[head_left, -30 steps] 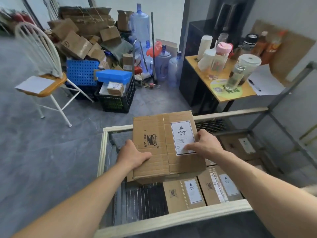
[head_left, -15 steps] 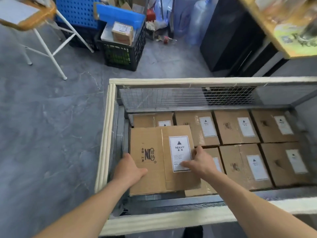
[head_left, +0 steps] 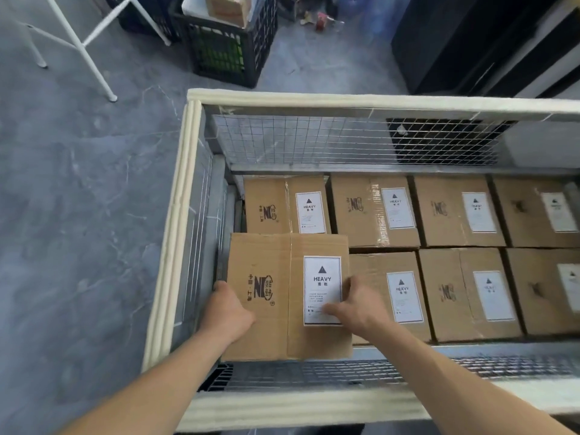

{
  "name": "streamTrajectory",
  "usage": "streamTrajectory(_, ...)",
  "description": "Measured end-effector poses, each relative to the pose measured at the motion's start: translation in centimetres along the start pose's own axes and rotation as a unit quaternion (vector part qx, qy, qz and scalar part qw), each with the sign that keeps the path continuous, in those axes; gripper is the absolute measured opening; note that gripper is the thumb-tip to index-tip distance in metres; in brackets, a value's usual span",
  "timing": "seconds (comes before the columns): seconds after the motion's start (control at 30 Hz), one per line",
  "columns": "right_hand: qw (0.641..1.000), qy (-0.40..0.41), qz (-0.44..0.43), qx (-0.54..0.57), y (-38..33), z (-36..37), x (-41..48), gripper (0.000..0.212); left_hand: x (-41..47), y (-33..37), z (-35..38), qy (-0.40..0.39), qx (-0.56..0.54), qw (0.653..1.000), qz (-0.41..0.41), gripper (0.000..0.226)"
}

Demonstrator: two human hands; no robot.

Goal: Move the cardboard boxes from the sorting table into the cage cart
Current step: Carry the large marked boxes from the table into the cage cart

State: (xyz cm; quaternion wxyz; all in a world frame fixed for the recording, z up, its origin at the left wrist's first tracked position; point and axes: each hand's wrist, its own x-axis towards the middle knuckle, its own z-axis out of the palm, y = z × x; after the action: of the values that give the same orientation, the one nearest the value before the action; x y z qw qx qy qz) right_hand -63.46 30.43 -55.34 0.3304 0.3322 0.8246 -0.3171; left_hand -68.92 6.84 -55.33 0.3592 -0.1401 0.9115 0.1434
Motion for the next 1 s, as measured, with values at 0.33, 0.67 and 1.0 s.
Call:
streamTrajectory(0.33,1.000,-0.012,-0.010,-0.014,-0.5,-0.8,-0.3,0.048,-0.7,-0.1,-0.8,0.012,0.005,1.000,0.002,0.059)
streamTrajectory(0.67,0.999,-0.029,-0.005,-0.030,-0.6,-0.6,1.5,0.035,0.9,0.1,0.0,-0.012,0.019,1.000,0.011,0.051)
streamTrajectory(1.0,0.996,0.006,-0.055,-0.067,-3.4,-3.8,2.0,0.038,0.6,2.0,-2.6,0.009,-0.031,0.999,0.014,0.057)
